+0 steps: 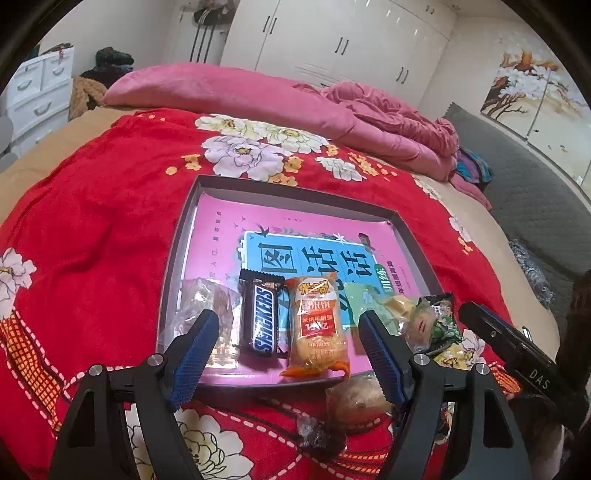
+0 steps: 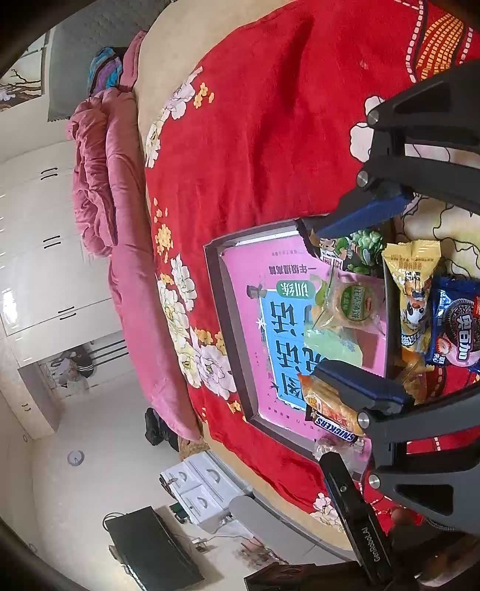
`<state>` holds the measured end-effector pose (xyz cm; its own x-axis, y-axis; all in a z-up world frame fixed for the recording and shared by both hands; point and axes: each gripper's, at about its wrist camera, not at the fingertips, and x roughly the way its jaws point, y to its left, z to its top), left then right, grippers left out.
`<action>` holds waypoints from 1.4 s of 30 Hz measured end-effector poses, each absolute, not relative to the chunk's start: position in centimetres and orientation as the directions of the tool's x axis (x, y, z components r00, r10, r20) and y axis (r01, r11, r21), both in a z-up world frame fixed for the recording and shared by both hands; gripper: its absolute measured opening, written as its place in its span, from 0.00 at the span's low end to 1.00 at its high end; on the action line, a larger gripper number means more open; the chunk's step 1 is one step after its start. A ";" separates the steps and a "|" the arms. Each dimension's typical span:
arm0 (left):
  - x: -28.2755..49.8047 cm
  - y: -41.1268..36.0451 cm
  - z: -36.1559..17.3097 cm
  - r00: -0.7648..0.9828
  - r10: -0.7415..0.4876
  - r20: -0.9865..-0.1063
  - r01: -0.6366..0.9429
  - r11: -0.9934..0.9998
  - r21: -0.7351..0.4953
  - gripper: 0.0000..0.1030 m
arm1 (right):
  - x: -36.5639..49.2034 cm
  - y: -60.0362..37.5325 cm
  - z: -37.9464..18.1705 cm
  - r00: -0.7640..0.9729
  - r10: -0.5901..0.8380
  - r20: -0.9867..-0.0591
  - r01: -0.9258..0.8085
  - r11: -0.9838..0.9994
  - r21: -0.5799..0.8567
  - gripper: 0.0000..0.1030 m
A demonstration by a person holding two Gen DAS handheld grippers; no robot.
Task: Organize snacks
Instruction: 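Withdraw both open tools from the tray toward the remaining snacks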
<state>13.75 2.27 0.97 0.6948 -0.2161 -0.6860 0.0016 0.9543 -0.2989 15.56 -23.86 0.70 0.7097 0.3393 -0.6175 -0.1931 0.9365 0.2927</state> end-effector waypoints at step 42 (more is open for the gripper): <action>11.6 -0.9 0.6 0.650 -0.254 -0.716 0.142 0.966 -0.214 0.77 | 12.2 -24.1 -0.4 0.683 0.335 -0.649 -0.238 0.942 0.237 0.78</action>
